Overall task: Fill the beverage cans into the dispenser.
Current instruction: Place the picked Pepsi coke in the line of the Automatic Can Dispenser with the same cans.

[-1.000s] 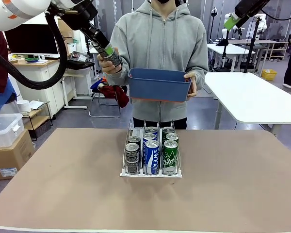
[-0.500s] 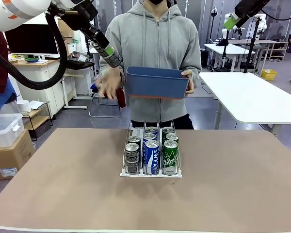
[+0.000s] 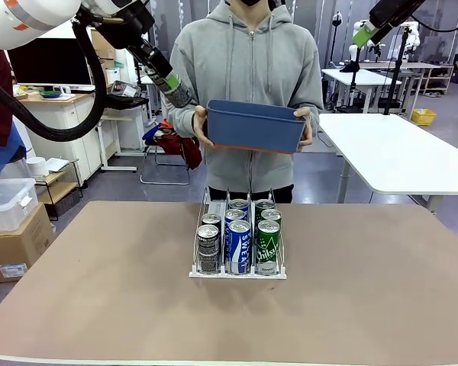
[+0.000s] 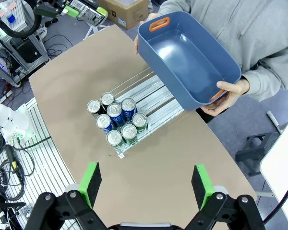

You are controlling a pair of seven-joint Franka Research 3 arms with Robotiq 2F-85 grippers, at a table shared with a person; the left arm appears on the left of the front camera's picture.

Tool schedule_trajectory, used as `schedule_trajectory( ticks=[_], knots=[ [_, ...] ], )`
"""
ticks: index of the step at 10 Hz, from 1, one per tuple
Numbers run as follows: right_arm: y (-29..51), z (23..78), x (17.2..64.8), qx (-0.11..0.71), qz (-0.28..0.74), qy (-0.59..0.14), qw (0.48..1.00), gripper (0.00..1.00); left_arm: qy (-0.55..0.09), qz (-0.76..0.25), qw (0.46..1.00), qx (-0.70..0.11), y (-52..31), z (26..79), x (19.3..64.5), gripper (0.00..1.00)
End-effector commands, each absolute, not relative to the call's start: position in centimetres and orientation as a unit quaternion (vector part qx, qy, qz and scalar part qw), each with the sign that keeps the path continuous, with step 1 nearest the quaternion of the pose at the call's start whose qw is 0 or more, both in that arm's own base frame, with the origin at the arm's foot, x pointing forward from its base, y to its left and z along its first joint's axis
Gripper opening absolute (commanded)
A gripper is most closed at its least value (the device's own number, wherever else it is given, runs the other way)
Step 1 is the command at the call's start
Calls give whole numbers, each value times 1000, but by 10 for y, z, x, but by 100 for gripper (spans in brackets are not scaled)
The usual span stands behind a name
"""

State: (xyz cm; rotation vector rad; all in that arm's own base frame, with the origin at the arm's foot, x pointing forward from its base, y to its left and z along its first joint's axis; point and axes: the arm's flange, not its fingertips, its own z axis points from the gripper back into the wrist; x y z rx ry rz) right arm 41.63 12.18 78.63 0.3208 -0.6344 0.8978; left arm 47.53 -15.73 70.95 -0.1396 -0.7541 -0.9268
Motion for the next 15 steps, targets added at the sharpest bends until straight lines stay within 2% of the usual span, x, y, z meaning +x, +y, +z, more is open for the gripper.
schedule_trajectory(
  ticks=[1, 3, 7, 10, 11, 15],
  knots=[
    [121, 785, 415, 154, 426, -300, 839, 100, -292, -428, 850, -90, -166, 703, 463, 57],
    [121, 785, 415, 154, 426, -300, 839, 100, -249, -418, 868, -95, -191, 683, 441, 57],
    [121, 785, 415, 154, 426, -300, 839, 100, -145, -527, 836, -51, -219, 613, 391, 57],
    [121, 785, 415, 154, 426, -300, 839, 100, -116, -547, 826, -74, -224, 606, 374, 57],
    [121, 785, 415, 154, 426, -300, 839, 100, -125, -524, 840, -65, -233, 596, 381, 57],
    [121, 785, 415, 154, 426, -300, 839, 100, -125, -524, 840, -65, -233, 596, 381, 57]
  ],
)
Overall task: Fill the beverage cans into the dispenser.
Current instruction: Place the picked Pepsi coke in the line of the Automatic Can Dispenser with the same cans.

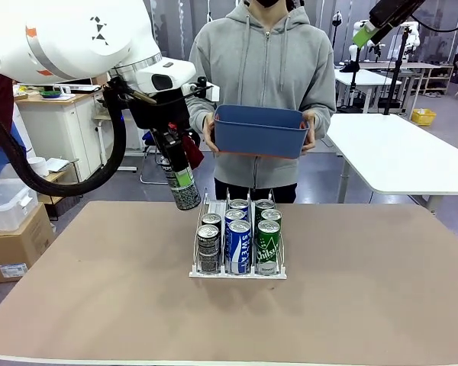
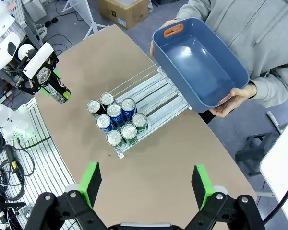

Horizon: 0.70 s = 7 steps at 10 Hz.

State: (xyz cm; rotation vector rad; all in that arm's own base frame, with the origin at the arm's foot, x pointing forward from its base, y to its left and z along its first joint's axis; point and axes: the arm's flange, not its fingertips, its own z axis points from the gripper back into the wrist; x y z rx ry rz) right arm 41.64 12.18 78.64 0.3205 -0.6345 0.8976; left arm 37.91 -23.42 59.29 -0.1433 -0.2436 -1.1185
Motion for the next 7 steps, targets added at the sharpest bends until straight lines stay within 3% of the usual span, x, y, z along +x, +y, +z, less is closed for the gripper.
schedule_trajectory(
  ticks=[1, 4, 7],
  knots=[
    [121, 785, 415, 154, 426, -300, 839, 100, -115, -530, 837, -68, -234, 593, 379, 57],
    [121, 785, 415, 154, 426, -300, 839, 100, -194, -452, 869, -59, -236, 566, 349, 57],
    [121, 785, 415, 154, 426, -300, 839, 100, -234, -454, 860, -19, -241, 530, 311, 23]
  ],
)
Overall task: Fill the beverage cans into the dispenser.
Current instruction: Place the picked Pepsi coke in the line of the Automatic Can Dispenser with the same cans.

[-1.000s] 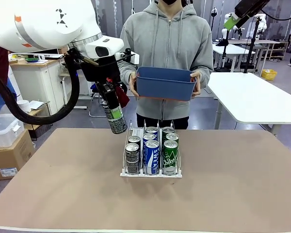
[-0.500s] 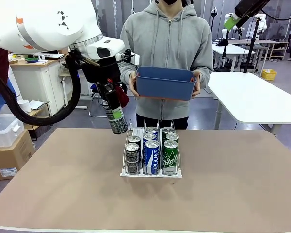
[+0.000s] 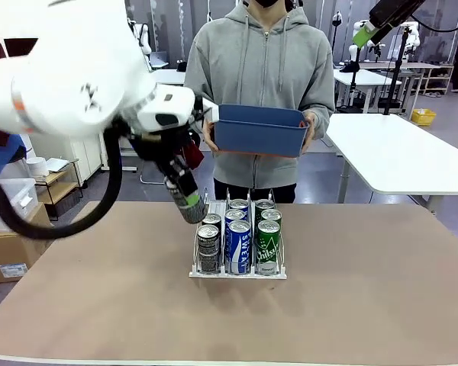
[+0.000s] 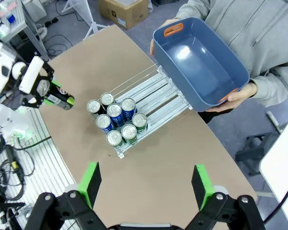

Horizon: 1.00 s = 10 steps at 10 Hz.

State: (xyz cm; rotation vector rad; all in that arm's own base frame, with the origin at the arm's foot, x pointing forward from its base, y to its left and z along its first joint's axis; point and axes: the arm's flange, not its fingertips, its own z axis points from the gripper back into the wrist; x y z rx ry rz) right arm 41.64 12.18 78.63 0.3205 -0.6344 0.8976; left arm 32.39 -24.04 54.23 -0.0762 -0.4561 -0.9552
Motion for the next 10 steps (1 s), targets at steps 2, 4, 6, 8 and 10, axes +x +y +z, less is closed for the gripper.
schedule_trajectory(
  ticks=[2, 4, 6, 8, 10],
  knots=[
    [121, 785, 415, 154, 426, -300, 839, 100, -230, -456, 859, -29, -250, 503, 300, 3],
    [121, 785, 415, 154, 426, -300, 839, 100, -233, -451, 861, -17, -257, 480, 305, 0],
    [121, 785, 415, 154, 426, -300, 839, 100, -217, -457, 862, -29, -276, 461, 309, 0],
    [121, 785, 415, 154, 426, -300, 839, 100, -192, -418, 887, -45, -277, 454, 327, 0],
    [121, 785, 415, 154, 426, -300, 839, 100, -204, -463, 862, -31, -267, 455, 308, 0]
  ],
)
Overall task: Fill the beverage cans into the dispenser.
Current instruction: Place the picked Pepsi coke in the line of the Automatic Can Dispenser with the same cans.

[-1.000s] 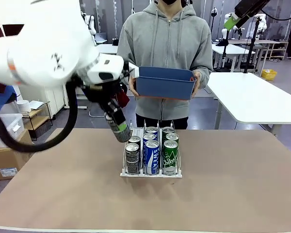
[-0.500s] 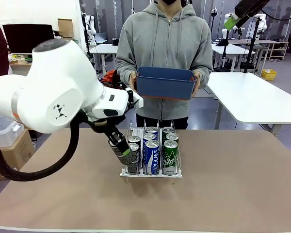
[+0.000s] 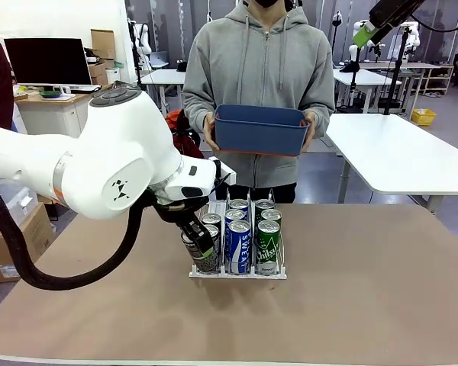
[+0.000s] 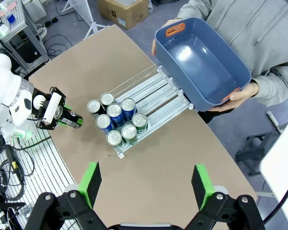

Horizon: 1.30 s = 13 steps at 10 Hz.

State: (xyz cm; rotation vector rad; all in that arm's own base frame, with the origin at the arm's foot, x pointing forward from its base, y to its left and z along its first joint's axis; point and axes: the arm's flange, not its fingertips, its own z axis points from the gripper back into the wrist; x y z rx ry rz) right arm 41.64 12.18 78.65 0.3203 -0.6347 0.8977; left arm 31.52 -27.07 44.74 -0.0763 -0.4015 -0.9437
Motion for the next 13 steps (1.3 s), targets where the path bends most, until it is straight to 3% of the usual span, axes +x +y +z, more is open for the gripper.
schedule_trajectory(
  ticks=[1, 2, 13],
  knots=[
    [121, 785, 415, 154, 426, -300, 839, 100, -204, -463, 862, -31, -267, 455, 308, 0],
    [121, 785, 415, 154, 426, -300, 839, 100, -192, -451, 871, -36, -271, 447, 315, 57],
    [121, 785, 415, 154, 426, -300, 839, 100, -199, -408, 891, -10, -275, 427, 382, 57]
  ],
)
